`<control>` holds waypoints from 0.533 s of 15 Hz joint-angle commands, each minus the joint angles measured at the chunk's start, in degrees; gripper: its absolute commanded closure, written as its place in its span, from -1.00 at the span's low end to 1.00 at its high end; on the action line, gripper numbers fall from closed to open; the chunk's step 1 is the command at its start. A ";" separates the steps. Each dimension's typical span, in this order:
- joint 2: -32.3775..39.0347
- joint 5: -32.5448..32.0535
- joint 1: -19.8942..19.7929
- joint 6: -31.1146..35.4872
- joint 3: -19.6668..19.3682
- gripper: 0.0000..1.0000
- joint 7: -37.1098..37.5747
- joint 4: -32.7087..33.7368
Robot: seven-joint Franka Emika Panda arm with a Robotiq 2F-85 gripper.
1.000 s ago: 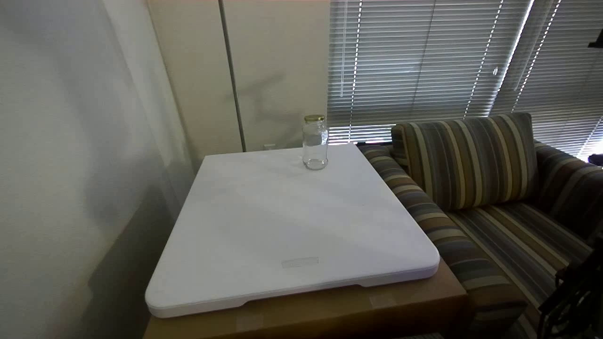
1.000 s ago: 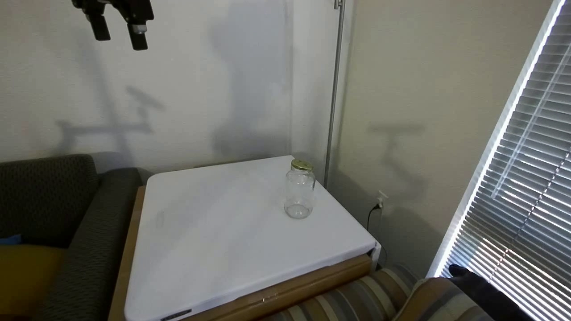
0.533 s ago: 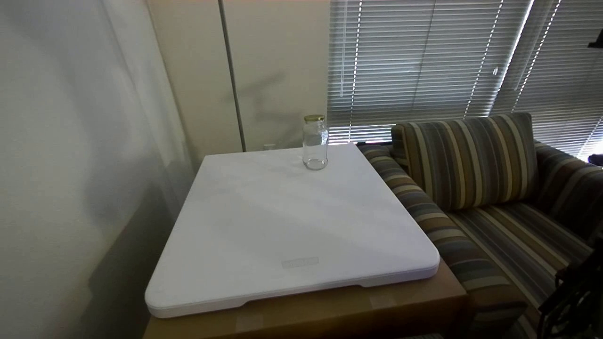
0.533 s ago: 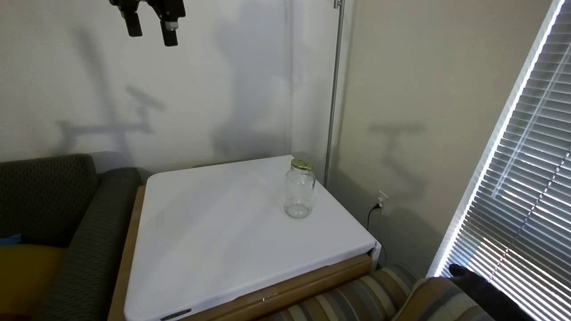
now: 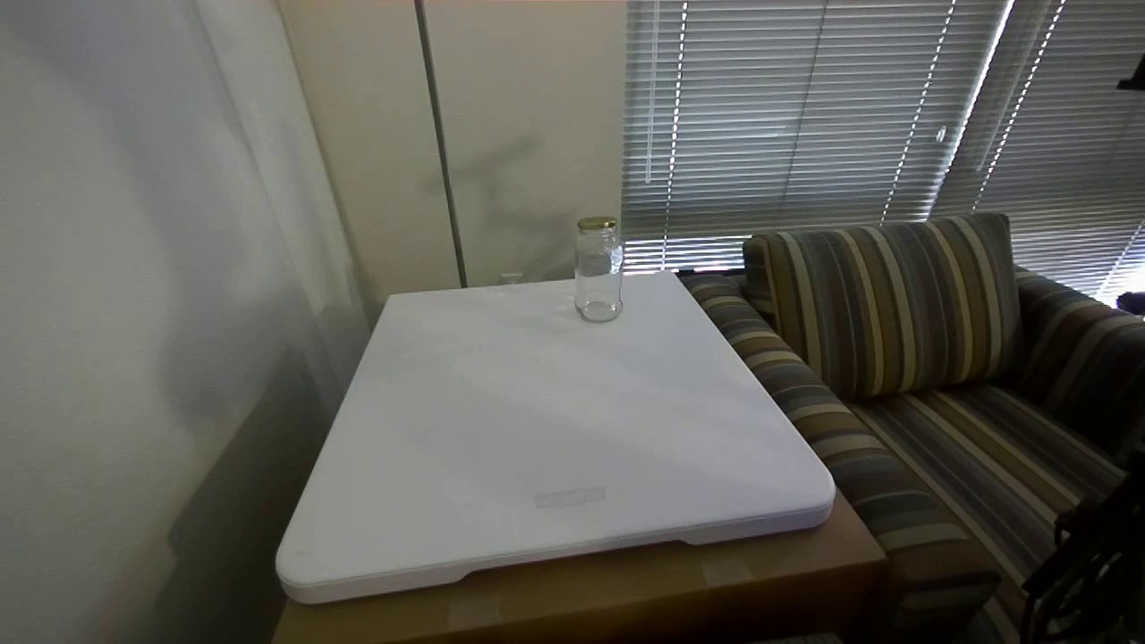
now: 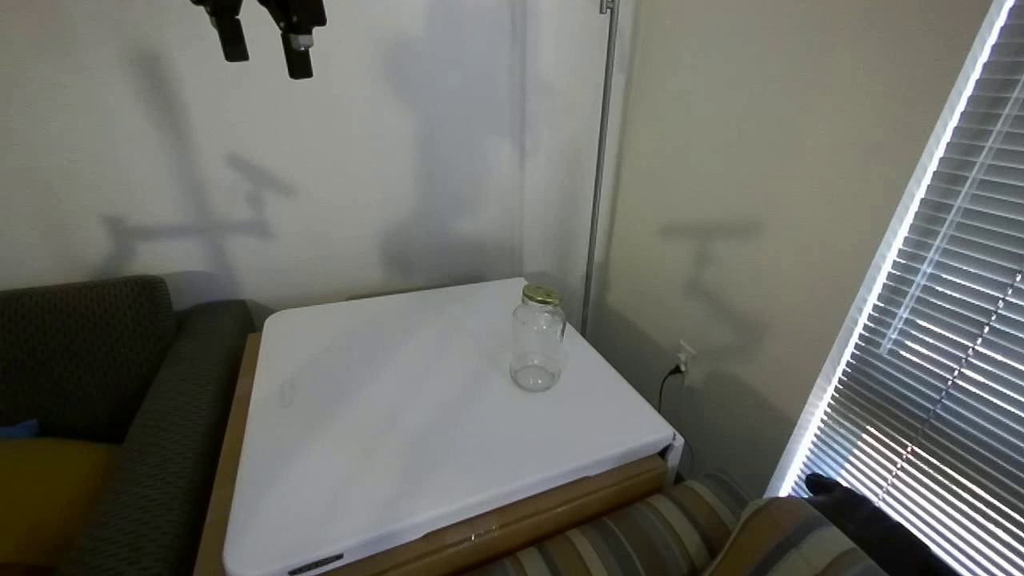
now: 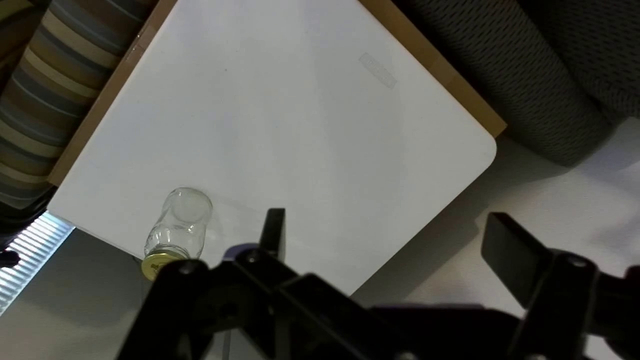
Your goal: Put the lid on the table
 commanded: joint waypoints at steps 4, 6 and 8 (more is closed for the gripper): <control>3.41 -1.19 -0.71 -0.48 0.22 -1.00 0.63 4.58; 5.69 -1.67 -0.78 -0.95 0.12 -1.00 1.34 7.40; 8.96 -1.88 -0.90 -1.28 -0.07 -1.00 2.15 11.02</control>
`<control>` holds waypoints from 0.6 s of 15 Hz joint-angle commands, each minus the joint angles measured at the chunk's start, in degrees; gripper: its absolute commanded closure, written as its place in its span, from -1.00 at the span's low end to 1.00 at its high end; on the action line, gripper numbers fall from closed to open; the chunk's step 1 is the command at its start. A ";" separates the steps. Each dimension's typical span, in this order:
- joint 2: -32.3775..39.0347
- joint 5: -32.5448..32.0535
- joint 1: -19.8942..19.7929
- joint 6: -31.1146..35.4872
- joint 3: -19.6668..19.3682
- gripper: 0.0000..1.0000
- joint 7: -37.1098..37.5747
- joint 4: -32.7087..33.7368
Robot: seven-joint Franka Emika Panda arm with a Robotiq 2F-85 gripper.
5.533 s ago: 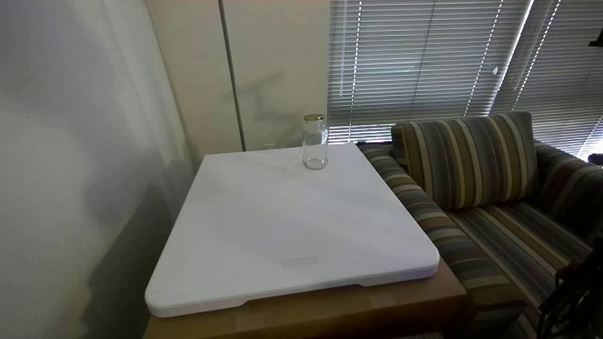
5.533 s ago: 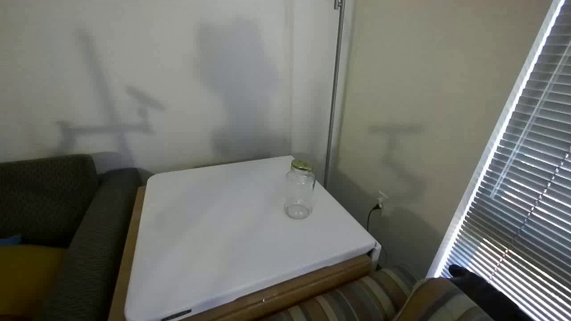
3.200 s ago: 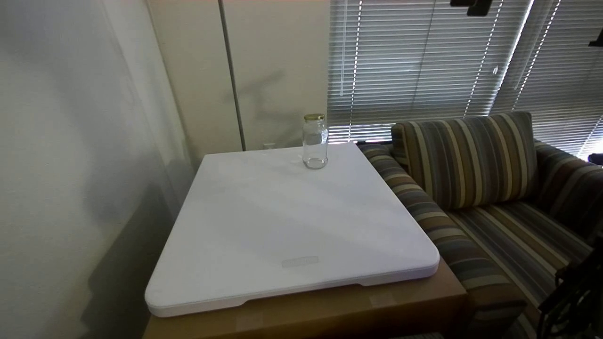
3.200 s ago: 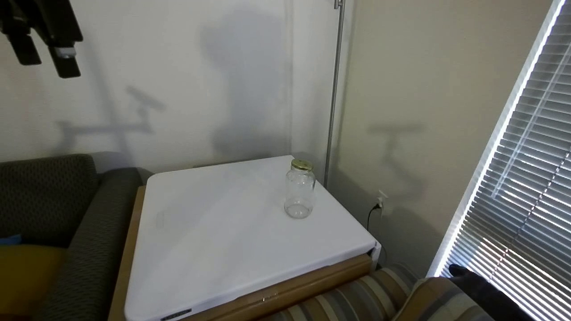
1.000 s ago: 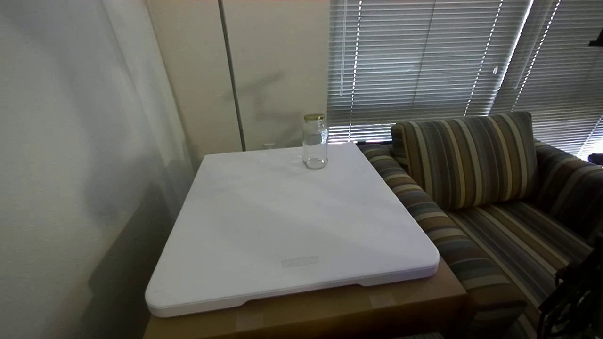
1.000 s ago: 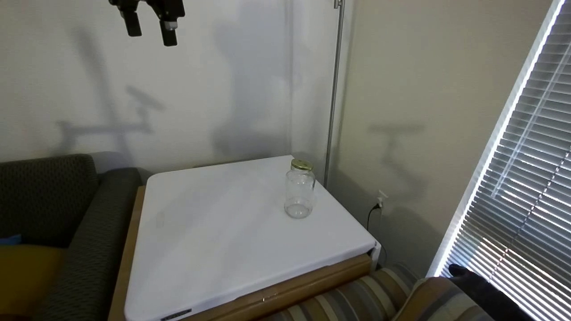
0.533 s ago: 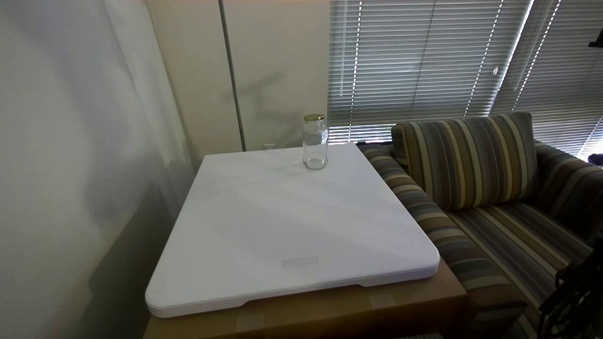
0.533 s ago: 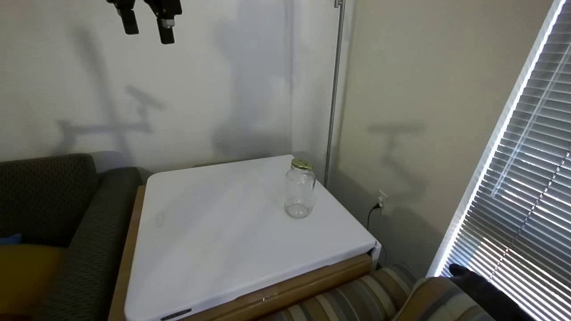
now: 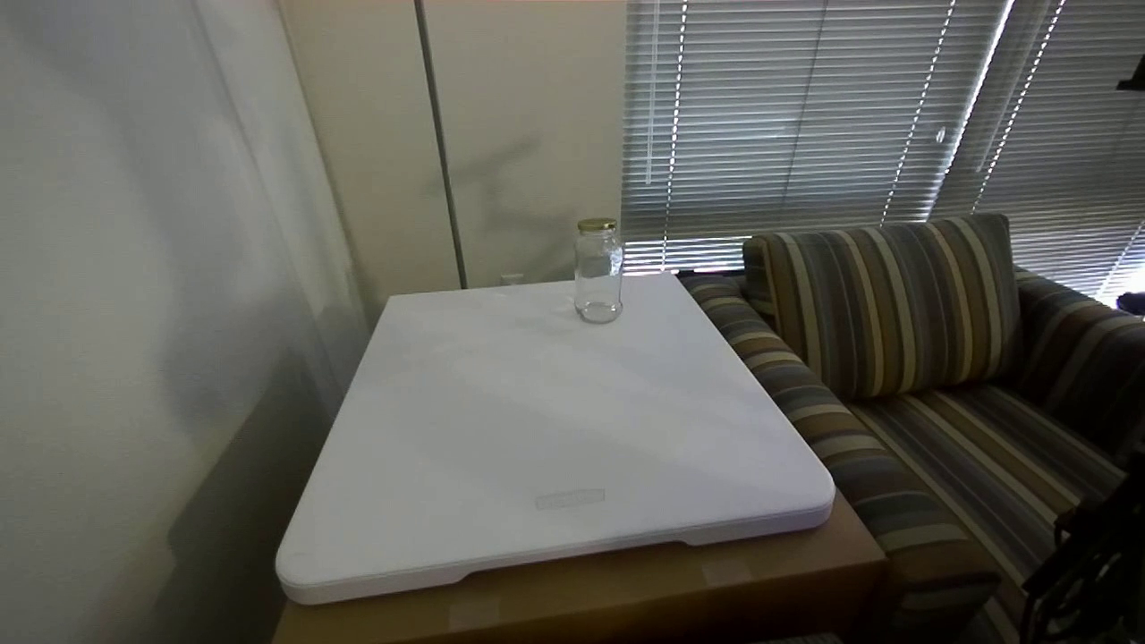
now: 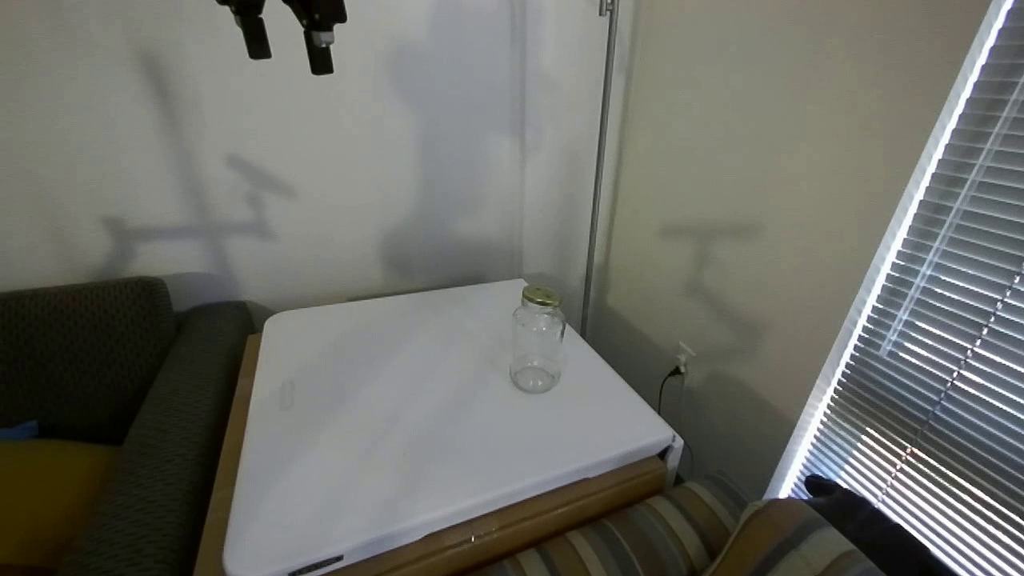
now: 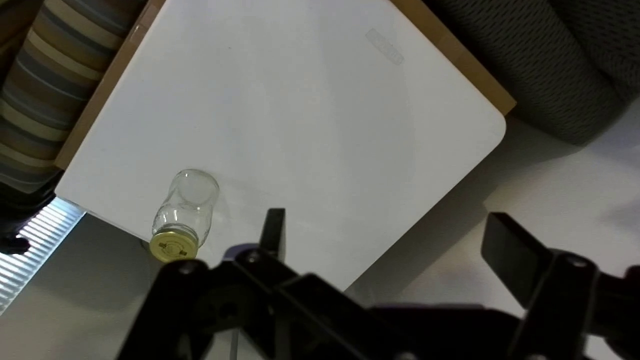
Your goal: Put the lid on the table
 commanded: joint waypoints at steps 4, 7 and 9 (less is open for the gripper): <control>14.16 -3.17 -0.96 -2.12 -1.15 -1.00 4.35 15.99; 12.85 -4.26 -0.64 -0.28 -1.23 -1.00 6.05 13.83; 15.01 -5.45 -0.51 -0.34 -1.55 -1.00 7.81 16.72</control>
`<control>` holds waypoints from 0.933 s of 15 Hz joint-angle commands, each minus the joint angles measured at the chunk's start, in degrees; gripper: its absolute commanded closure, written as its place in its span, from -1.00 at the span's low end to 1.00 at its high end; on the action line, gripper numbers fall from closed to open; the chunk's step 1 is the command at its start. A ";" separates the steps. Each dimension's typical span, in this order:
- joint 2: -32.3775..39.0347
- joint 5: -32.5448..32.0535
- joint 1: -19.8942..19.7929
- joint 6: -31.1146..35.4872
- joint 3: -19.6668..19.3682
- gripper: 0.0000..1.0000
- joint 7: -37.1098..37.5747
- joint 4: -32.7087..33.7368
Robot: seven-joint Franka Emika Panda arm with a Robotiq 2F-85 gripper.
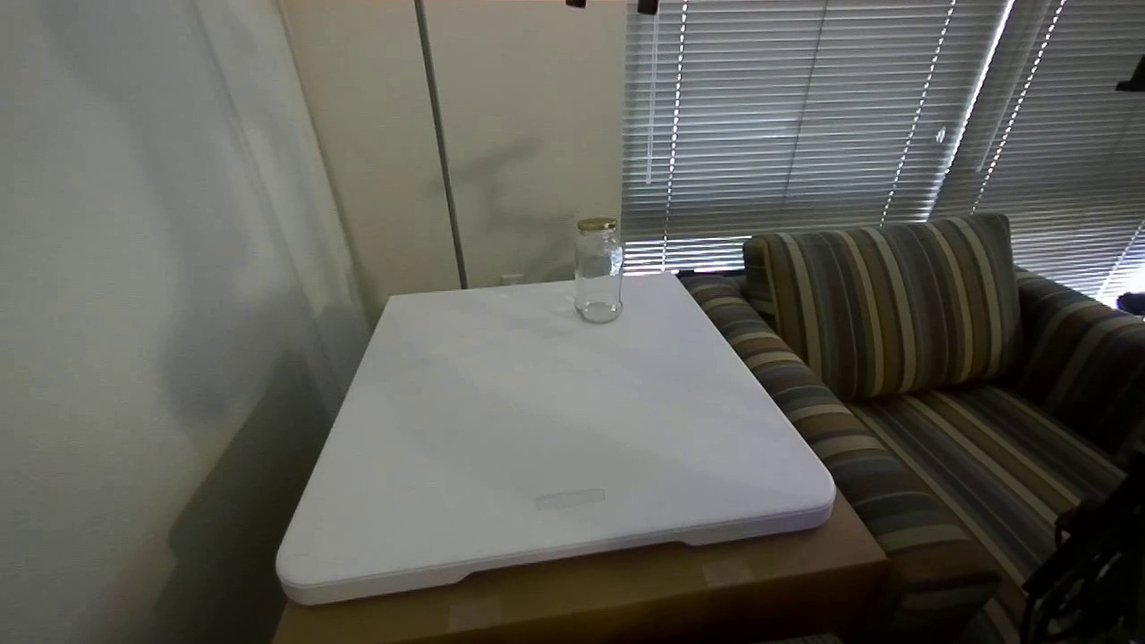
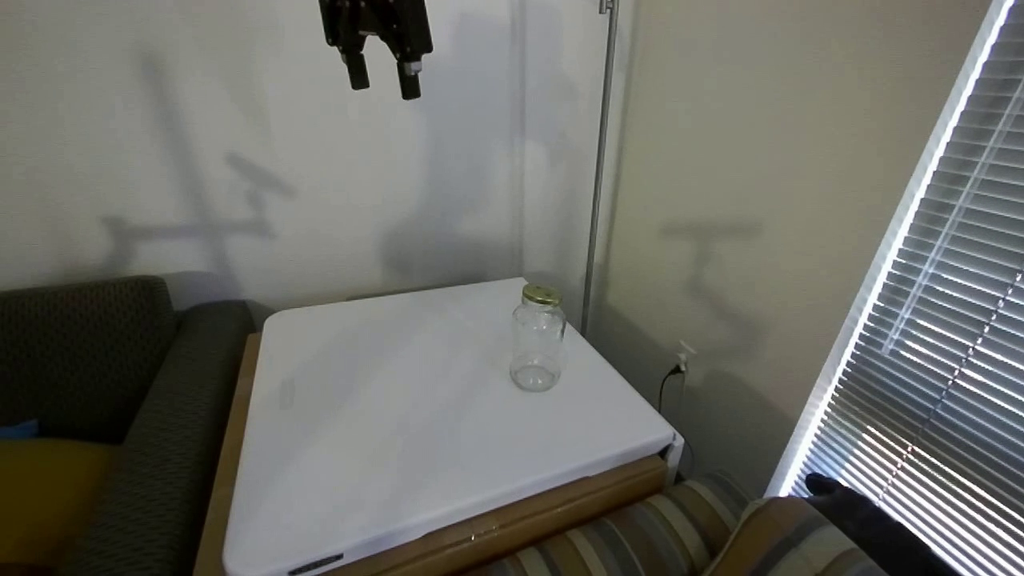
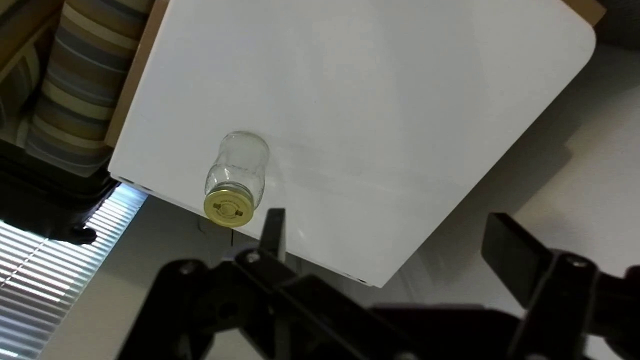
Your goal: Put the lid on the table
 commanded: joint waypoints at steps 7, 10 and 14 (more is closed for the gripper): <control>3.27 -2.04 -0.45 -1.22 -1.32 -1.00 3.00 3.89; 6.16 -3.07 -1.21 -1.42 -2.73 -1.00 4.16 6.05; 12.11 -1.90 -2.78 -3.40 -3.80 -1.00 4.18 12.48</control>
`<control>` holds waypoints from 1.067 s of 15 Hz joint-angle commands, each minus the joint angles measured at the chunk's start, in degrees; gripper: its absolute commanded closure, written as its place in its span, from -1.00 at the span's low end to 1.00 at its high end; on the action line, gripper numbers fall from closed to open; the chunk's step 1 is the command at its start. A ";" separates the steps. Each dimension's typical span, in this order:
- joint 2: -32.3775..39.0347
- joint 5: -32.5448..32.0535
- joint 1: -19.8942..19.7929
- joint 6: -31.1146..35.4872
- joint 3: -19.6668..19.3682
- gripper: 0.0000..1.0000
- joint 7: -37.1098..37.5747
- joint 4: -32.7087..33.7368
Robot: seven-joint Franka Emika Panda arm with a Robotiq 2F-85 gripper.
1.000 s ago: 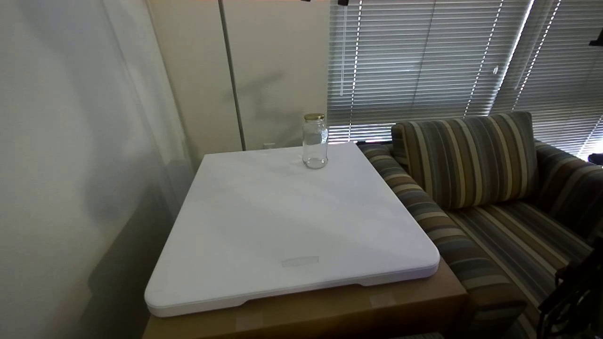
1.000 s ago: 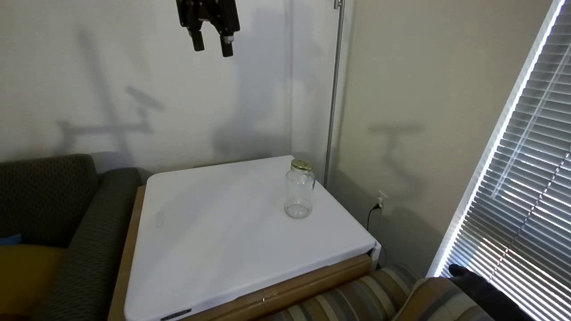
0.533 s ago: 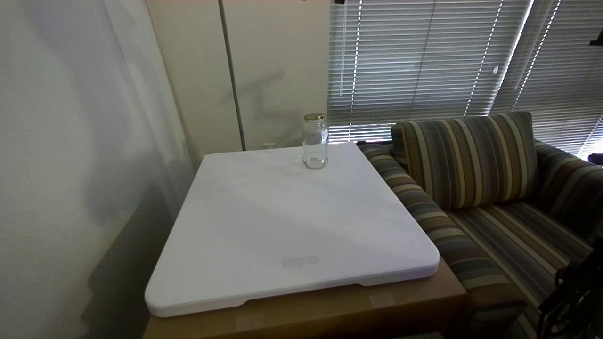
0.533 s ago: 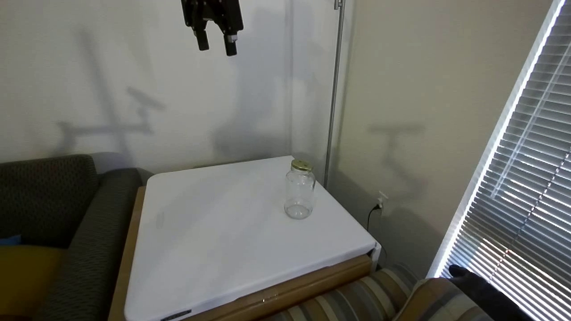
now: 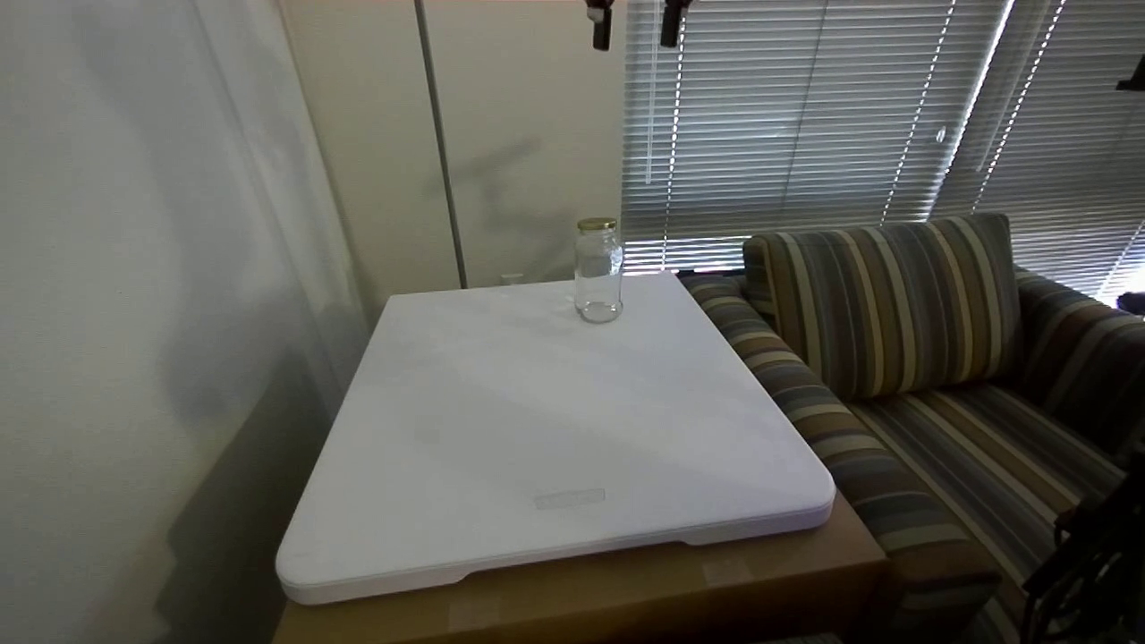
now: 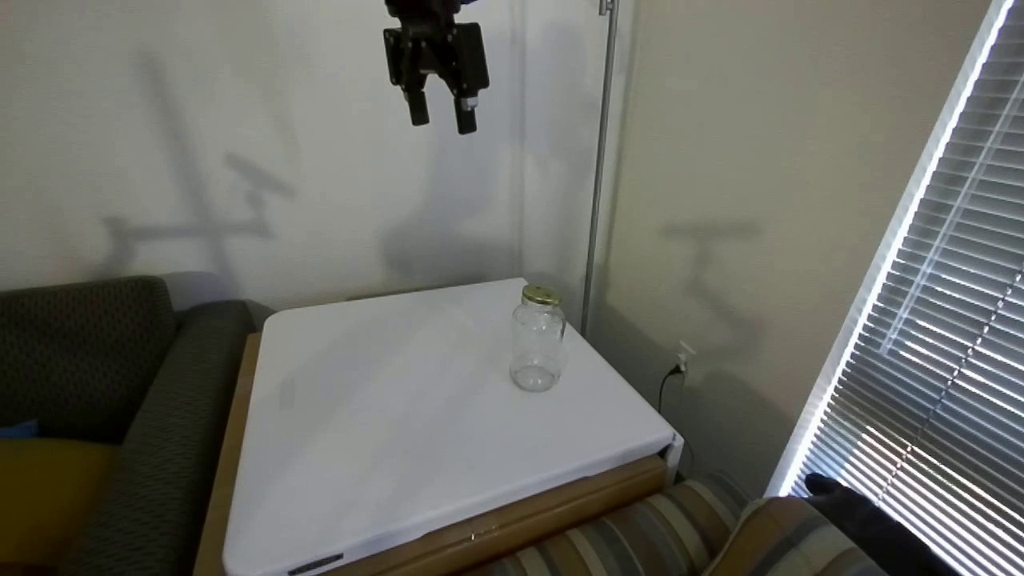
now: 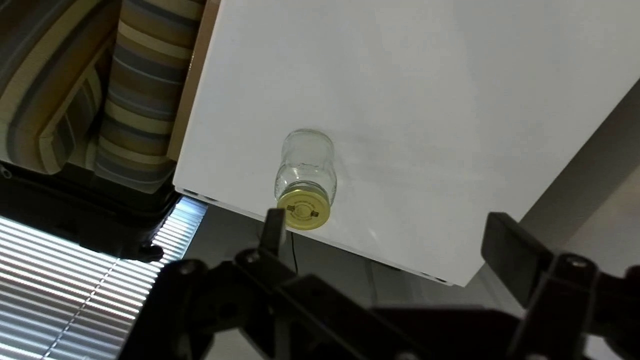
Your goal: Put the lid on the table
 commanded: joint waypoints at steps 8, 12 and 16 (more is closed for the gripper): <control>11.80 0.84 -2.90 -4.25 -0.70 -1.00 0.80 13.50; 13.06 1.01 -3.04 -4.36 -0.56 -1.00 0.50 15.44; 18.33 1.71 -3.84 -6.23 -0.47 -1.00 0.20 22.52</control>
